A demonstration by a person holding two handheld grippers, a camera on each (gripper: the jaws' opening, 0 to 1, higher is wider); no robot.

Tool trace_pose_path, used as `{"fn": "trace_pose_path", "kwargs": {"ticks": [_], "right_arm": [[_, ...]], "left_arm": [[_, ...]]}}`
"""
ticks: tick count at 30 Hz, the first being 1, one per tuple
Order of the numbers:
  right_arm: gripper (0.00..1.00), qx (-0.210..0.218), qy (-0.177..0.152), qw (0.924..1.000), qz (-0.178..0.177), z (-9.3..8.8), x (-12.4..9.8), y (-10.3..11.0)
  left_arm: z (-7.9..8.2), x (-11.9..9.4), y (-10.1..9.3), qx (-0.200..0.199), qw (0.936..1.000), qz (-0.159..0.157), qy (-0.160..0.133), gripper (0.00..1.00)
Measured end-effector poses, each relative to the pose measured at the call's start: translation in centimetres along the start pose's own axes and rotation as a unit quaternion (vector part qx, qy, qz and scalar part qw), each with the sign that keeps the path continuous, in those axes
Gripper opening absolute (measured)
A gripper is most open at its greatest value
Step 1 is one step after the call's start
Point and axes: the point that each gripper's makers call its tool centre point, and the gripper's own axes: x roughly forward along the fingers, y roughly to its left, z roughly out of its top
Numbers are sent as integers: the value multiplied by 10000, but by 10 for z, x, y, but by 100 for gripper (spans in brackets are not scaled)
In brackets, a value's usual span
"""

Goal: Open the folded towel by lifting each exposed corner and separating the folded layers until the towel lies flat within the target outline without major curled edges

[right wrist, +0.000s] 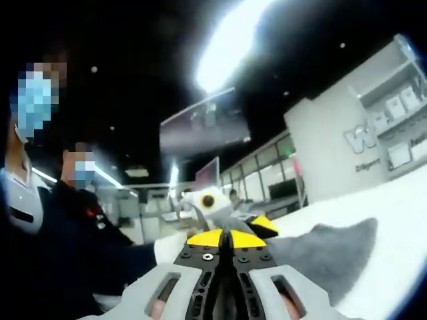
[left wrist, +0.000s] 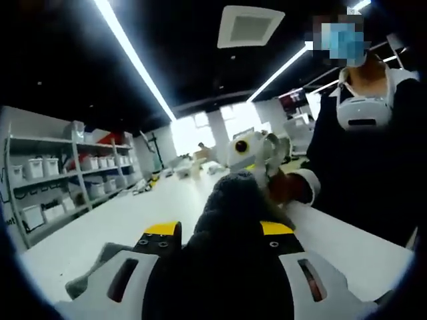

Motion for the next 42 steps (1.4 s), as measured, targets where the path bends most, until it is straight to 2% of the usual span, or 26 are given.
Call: {"fn": "trace_pose_path", "kwargs": {"ticks": [6,9,12,15,20,22,23,24,26,27,29,31,33,36,39,42], "right_arm": [[0,-224,168,9996,-10,-6,2,3],[0,-334,270,9991,44,-10,1,6],[0,-627,415,9972,14,-15,-1,6],[2,-1008,570,9932,-86,-20,-5,7],[14,-1719,856,9811,-237,-26,-11,14],[21,-2067,997,9730,-257,-28,-11,16],[26,-2363,1022,9656,-357,-28,-10,18],[36,-2566,1048,9598,-438,-28,-9,19],[49,-2747,1220,9528,-441,-34,-6,24],[53,-2748,1298,9518,-412,-39,-4,27],[55,-2882,1456,9452,-486,-46,-1,26],[56,-3066,1504,9367,-777,-49,2,20],[57,-3023,1501,9370,-899,-51,6,19],[55,-2967,1506,9345,-1261,-48,6,10],[51,-3058,1568,9274,-1479,-49,6,0],[50,-2998,1508,9275,-1650,-46,3,-6]], "left_arm": [[0,-5,1,-121,9999,-63,-19,35],[4,-10,0,-231,9996,-115,-86,27],[11,-16,1,-430,9988,-119,-222,20],[10,-19,2,-368,9991,-53,-180,15],[14,-27,2,-663,9975,-116,-220,8],[15,-28,2,-756,9968,-133,-218,7],[15,-28,3,-820,9963,-117,-221,7],[15,-28,4,-886,9957,-100,-233,7],[14,-28,3,-983,9949,-117,-190,6],[13,-28,3,-982,9950,-110,-162,6],[12,-26,2,-999,9949,-100,-122,6],[14,-25,2,-1059,9942,-94,-134,5],[15,-25,2,-1092,9939,-88,-123,5],[14,-23,1,-1195,9928,-64,-84,5],[19,-20,1,-1239,9920,-32,-222,5],[24,-20,2,-1239,9917,-21,-329,5]]}}
